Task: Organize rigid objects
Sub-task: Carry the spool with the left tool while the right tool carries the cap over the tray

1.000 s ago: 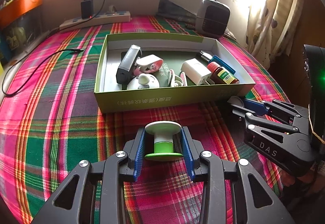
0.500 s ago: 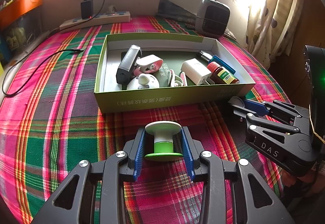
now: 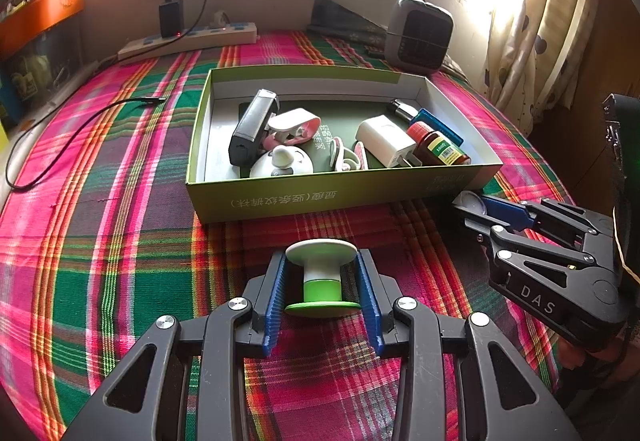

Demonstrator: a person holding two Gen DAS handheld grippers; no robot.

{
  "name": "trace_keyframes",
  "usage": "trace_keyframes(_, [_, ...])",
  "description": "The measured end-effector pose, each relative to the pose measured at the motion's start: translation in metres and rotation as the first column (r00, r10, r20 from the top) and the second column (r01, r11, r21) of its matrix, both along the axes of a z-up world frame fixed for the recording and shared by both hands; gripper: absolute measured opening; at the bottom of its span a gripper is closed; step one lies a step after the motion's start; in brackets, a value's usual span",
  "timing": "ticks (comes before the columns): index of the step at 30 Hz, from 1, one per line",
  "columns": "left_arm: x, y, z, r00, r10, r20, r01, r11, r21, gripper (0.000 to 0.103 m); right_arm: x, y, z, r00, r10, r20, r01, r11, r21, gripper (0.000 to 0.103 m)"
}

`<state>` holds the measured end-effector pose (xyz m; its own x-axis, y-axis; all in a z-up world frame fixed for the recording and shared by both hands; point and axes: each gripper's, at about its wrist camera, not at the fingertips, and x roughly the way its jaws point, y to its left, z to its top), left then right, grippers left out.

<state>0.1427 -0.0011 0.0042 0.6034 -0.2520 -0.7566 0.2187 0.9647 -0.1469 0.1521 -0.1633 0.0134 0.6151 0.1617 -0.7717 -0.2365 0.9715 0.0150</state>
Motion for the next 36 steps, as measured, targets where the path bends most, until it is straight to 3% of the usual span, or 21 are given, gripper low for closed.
trace_keyframes(36, [0.007,-0.004,0.050,0.995,-0.014,0.104,0.010,1.000,0.030,0.033,-0.002,-0.003,0.045,0.995,0.033,0.096,-0.039,0.997,0.063,0.029])
